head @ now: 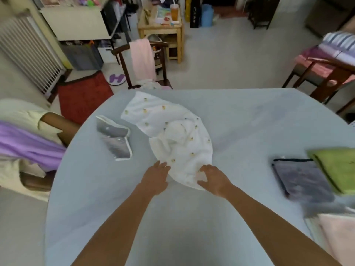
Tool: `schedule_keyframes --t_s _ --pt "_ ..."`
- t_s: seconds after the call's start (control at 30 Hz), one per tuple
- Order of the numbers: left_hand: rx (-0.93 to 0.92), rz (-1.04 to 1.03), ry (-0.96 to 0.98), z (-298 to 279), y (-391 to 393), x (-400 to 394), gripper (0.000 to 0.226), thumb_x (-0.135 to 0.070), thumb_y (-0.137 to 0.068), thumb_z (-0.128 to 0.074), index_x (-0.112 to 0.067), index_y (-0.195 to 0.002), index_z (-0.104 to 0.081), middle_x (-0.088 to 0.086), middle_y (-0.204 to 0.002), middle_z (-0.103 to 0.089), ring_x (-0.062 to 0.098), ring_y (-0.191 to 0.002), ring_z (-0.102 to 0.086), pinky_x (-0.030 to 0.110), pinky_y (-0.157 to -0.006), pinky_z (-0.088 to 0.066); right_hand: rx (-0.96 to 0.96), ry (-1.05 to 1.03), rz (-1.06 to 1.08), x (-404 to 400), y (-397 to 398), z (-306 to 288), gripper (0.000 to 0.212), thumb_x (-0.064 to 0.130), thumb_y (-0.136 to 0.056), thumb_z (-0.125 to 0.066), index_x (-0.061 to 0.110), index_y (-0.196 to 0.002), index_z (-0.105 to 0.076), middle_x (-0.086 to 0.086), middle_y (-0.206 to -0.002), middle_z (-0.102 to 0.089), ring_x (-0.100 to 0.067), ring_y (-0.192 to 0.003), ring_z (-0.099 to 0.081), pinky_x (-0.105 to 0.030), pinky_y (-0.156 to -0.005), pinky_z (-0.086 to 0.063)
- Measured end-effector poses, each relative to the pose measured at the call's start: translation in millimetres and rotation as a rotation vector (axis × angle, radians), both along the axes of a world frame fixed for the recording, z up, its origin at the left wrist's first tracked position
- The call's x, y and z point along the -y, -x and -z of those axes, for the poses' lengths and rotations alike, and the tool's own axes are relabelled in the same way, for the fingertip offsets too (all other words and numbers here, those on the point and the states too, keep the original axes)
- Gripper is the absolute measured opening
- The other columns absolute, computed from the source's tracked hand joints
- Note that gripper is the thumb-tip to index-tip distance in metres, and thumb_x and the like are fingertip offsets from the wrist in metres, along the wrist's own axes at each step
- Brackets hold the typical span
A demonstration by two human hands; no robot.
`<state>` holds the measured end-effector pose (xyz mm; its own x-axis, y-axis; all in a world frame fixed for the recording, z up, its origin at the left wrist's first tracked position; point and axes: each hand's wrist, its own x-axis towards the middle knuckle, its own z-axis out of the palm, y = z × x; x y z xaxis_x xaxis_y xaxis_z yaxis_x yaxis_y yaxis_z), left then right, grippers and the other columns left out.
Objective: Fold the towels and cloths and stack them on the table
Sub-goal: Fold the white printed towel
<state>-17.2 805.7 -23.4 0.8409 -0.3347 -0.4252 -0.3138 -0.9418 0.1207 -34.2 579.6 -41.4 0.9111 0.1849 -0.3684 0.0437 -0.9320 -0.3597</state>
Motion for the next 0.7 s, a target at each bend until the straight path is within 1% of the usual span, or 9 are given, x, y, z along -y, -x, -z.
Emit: schedule_keyframes --t_s 0.13,0.2,0.23,0.3,0.37,0.43,0.5,0.6,0.7 --pt "0.074 0.116 -0.038 20 -13 -27 0.068 -0.022 -0.097 -0.050 -0.015 -0.153 -0.012 0.004 -0.161 -0.003 0.022 -0.149 0.002 0.033 -0.119 -0.008 0.046 0.167 -0.172 -52 3 18 0.061 0.042 -0.091 -0.054 0.013 -0.141 -0.033 -0.006 -0.141 -0.040 -0.025 -0.129 -0.039 -0.033 -0.107 -0.031" --pt "0.105 0.127 -0.021 34 -19 -32 0.070 -0.018 -0.096 -0.049 -0.015 -0.153 -0.009 0.003 -0.161 -0.002 0.022 -0.149 0.003 0.034 -0.118 -0.007 0.050 0.204 -0.213 -68 2 34 0.061 0.034 -0.091 -0.055 0.011 -0.142 -0.032 -0.009 -0.143 -0.037 -0.028 -0.130 -0.038 -0.035 -0.110 -0.028" --pt "0.120 0.114 -0.004 38 -21 -30 0.071 -0.015 -0.096 -0.049 -0.014 -0.153 -0.007 0.004 -0.161 -0.002 0.022 -0.149 0.002 0.035 -0.118 -0.007 0.081 0.203 -0.232 -71 2 37 0.059 0.026 -0.088 -0.058 0.009 -0.140 -0.036 -0.012 -0.141 -0.040 -0.031 -0.127 -0.042 -0.038 -0.107 -0.032" --pt "0.152 0.044 0.021 49 -26 -28 0.075 -0.007 -0.092 -0.051 -0.010 -0.153 -0.007 0.007 -0.160 -0.011 0.023 -0.148 -0.007 0.036 -0.119 -0.012 0.174 0.164 -0.252 -73 -7 47 0.052 0.007 -0.072 -0.069 0.005 -0.123 -0.055 -0.016 -0.121 -0.056 -0.035 -0.105 -0.059 -0.040 -0.088 -0.049" --pt "0.245 -0.019 0.075 57 -33 -29 0.080 -0.004 -0.078 -0.068 -0.001 -0.147 -0.028 0.015 -0.150 -0.036 0.029 -0.140 -0.034 0.039 -0.112 -0.031 0.220 0.139 -0.293 -69 -20 48 0.047 -0.003 -0.058 -0.075 0.005 -0.103 -0.064 -0.014 -0.099 -0.063 -0.032 -0.084 -0.064 -0.035 -0.066 -0.053" --pt "0.298 -0.051 0.102 75 -42 -36 0.075 -0.005 -0.057 -0.082 0.003 -0.127 -0.056 0.018 -0.127 -0.060 0.033 -0.117 -0.059 0.043 -0.094 -0.051 0.180 0.070 -0.317 -66 -31 48 0.034 -0.004 -0.076 -0.062 0.006 -0.108 -0.061 -0.011 -0.106 -0.061 -0.029 -0.097 -0.060 -0.035 -0.075 -0.050" --pt "0.335 -0.039 0.102 89 -52 -42 0.059 -0.004 -0.054 -0.084 0.001 -0.111 -0.068 0.016 -0.115 -0.066 0.034 -0.108 -0.064 0.047 -0.088 -0.053 0.091 -0.078 -0.214 -60 -37 50 0.033 -0.003 -0.088 -0.047 0.007 -0.117 -0.059 -0.009 -0.116 -0.061 -0.027 -0.108 -0.056 -0.033 -0.088 -0.045" --pt "0.410 -0.010 0.146 97 -67 -48 0.037 -0.005 -0.054 -0.088 -0.007 -0.088 -0.074 0.010 -0.096 -0.072 0.031 -0.097 -0.069 0.050 -0.086 -0.052 0.061 -0.196 -0.017 -45 -43 47 0.031 -0.002 -0.090 -0.044 0.007 -0.116 -0.057 -0.008 -0.111 -0.062 -0.028 -0.100 -0.060 -0.034 -0.085 -0.048" --pt "0.475 0.084 0.172 102 -65 -50 0.018 -0.015 -0.071 -0.082 -0.014 -0.084 -0.071 0.003 -0.074 -0.071 0.020 -0.078 -0.072 0.044 -0.088 -0.053 0.070 -0.177 -0.002 -25 -48 44 0.026 0.006 -0.095 -0.041 0.008 -0.116 -0.054 -0.006 -0.106 -0.063 -0.027 -0.093 -0.061 -0.030 -0.076 -0.046"
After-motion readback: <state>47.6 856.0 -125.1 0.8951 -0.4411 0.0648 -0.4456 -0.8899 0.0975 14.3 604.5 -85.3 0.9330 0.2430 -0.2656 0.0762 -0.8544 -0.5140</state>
